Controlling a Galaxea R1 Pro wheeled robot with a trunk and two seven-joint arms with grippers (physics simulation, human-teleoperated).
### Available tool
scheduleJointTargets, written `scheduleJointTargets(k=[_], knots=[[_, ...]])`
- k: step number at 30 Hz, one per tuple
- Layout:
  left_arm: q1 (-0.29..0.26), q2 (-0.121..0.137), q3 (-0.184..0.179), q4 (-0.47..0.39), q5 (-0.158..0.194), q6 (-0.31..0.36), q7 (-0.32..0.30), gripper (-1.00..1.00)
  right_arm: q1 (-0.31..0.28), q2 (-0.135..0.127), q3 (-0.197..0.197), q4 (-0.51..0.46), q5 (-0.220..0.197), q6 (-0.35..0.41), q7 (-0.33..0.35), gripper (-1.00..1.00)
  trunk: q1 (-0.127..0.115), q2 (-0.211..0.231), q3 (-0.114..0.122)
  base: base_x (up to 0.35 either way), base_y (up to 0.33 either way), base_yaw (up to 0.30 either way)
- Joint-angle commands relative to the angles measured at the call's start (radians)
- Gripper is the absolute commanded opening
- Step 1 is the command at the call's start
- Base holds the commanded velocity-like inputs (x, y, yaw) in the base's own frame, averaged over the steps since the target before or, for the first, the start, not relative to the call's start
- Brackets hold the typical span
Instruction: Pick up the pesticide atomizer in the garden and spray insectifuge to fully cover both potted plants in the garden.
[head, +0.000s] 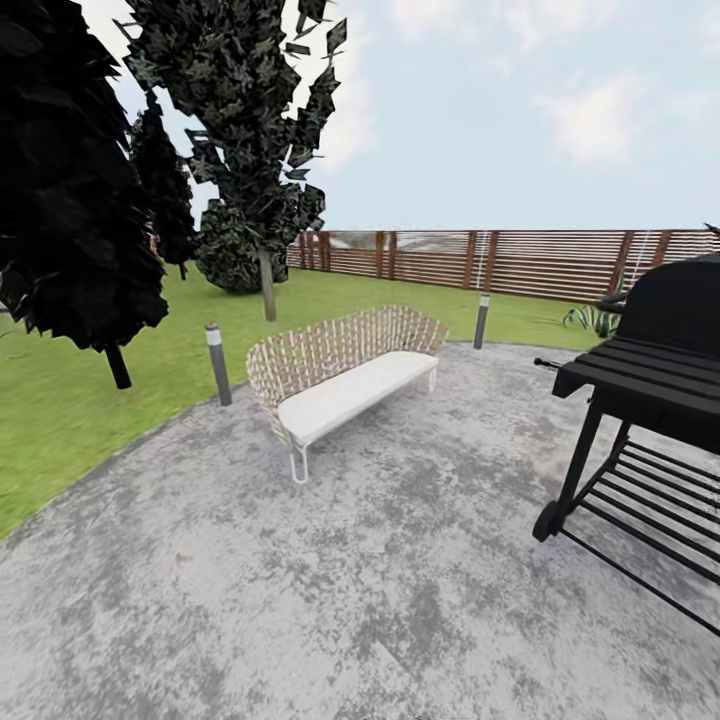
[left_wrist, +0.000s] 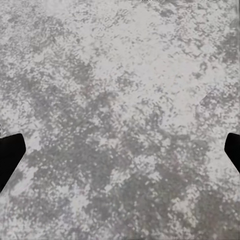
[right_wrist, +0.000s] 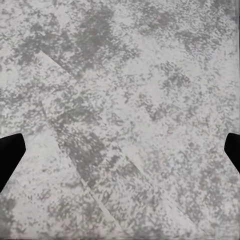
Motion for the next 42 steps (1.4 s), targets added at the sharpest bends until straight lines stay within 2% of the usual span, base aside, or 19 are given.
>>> scheduleJointTargets(k=[1,21,34,42], knots=[[-0.001,0.000,-0.001,0.000,0.006,-0.003,0.001,1.00,-0.001,0.000,0.000,0.001,-0.001,-0.003,-0.002,1.00,0.000,-0.001,-0.001,-0.094,0.314,-0.296],[-0.001,0.002,0.002,0.000,0.007,-0.005,0.002,1.00,-0.001,0.000,0.001,0.001,-0.001,-0.003,-0.002,1.00,0.000,-0.001,-0.001,-0.142,0.265,-0.296],[-0.001,0.005,0.006,-0.001,0.007,-0.006,0.003,1.00,-0.001,0.000,0.001,0.001,-0.002,-0.003,-0.002,1.00,0.000,-0.001,-0.001,-0.045,0.053,-0.296],[-0.001,0.003,0.004,-0.001,0.006,-0.006,0.002,1.00,-0.001,0.000,0.000,0.001,-0.001,-0.003,-0.002,1.00,0.000,-0.001,-0.001,-0.211,0.199,-0.296]])
